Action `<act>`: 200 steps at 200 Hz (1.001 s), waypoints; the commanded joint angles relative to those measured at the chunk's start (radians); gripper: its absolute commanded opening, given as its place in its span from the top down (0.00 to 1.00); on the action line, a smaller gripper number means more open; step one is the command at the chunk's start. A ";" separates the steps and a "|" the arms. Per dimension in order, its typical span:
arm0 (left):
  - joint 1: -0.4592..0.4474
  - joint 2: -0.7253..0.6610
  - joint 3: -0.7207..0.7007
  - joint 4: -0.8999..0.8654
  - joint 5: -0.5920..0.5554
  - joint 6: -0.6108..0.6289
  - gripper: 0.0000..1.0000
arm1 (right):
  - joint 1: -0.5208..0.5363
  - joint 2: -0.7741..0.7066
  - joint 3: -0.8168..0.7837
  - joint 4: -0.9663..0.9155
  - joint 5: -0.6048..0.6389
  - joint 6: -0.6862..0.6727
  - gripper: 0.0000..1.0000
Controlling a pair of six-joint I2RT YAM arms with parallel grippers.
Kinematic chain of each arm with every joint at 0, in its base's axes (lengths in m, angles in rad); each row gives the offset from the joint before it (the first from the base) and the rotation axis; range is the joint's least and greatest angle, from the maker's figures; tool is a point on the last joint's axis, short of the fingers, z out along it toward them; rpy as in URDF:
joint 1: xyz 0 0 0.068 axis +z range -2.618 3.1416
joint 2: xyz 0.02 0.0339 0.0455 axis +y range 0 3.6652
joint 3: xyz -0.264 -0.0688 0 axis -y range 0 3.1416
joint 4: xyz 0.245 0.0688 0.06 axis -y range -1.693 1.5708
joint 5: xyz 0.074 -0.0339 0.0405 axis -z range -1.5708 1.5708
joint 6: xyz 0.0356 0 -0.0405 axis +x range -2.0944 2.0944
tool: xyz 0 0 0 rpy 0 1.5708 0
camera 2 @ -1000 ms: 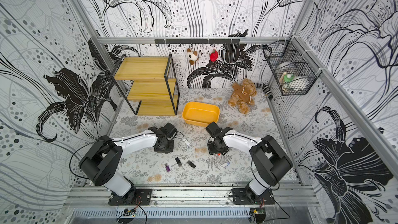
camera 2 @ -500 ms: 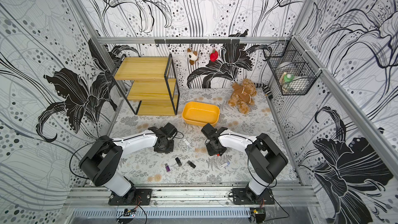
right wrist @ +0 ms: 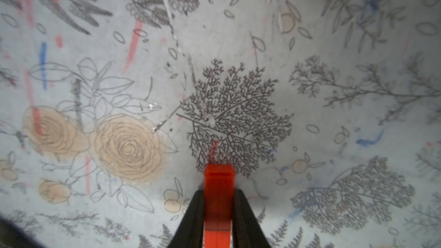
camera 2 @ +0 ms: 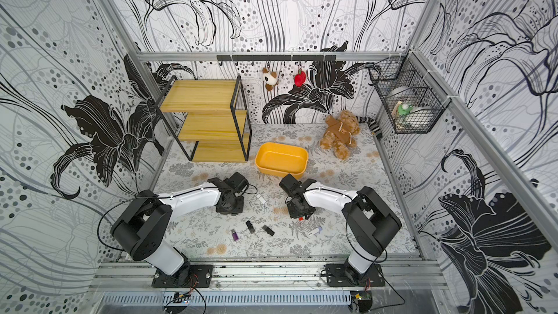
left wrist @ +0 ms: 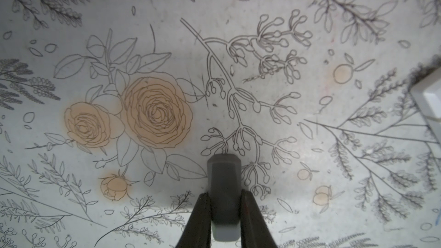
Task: Put the usb flash drive into the storage box
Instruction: Pick up the USB flash from the center of the board.
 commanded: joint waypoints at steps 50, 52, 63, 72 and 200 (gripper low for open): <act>-0.004 0.006 0.002 0.010 -0.016 0.001 1.00 | 0.006 0.014 -0.034 -0.062 -0.014 0.035 1.00; -0.004 0.005 0.003 0.008 -0.017 0.001 1.00 | 0.006 0.014 -0.030 -0.065 -0.016 0.037 1.00; -0.004 -0.003 0.011 0.000 -0.018 0.001 1.00 | 0.006 -0.029 -0.007 -0.085 -0.022 0.046 1.00; -0.004 -0.010 0.020 -0.011 -0.025 0.002 1.00 | 0.006 -0.058 0.016 -0.106 -0.025 0.057 1.00; 0.050 -0.034 0.286 -0.203 -0.037 0.073 1.00 | -0.185 0.146 0.670 -0.263 0.038 -0.066 1.00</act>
